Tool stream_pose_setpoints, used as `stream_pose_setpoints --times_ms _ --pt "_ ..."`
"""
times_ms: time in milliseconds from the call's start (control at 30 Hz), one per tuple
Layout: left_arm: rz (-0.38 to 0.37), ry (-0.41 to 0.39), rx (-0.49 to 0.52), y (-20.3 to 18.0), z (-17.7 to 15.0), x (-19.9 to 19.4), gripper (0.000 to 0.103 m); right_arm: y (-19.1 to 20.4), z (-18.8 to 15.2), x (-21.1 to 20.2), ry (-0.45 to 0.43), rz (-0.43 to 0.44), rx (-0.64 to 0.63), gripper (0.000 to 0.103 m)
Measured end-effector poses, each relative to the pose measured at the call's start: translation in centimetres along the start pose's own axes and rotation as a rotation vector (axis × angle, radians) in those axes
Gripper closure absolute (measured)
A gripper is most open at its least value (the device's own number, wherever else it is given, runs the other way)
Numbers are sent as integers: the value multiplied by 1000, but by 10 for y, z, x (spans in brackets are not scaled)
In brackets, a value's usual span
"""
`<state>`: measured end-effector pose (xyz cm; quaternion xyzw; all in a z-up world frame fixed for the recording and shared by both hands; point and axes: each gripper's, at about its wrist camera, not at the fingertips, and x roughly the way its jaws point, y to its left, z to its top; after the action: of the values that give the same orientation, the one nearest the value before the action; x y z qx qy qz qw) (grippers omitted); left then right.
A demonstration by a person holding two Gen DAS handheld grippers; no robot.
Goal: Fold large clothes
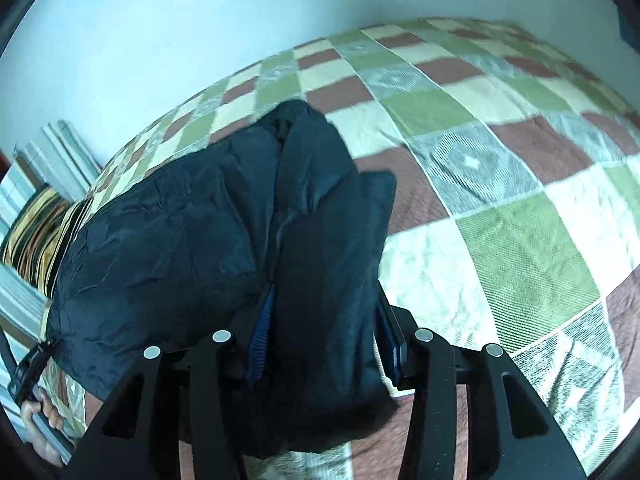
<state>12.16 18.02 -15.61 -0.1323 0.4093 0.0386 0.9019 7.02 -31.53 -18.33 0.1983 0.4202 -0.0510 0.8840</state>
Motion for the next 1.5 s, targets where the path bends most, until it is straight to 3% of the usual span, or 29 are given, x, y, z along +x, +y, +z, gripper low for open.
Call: stream_pose_setpoints --times_ms 167,300,467,667,1000,1500 --pt "-9 32 11 18 4 1 92 25 5 -20 -60 -111 -41 55" --pt "-55 34 8 24 7 -2 84 65 7 -23 -81 -58 -101 55" --pt "-114 15 -29 36 12 -16 48 146 -5 5 7 73 -234 60" --pt "-137 12 -14 42 24 -22 34 215 -3 22 -4 108 -324 66" --pt "-157 68 6 34 43 7 24 225 -23 90 84 -24 -327 67" --pt "-262 258 -26 30 39 54 19 224 -32 91 59 -32 -332 68"
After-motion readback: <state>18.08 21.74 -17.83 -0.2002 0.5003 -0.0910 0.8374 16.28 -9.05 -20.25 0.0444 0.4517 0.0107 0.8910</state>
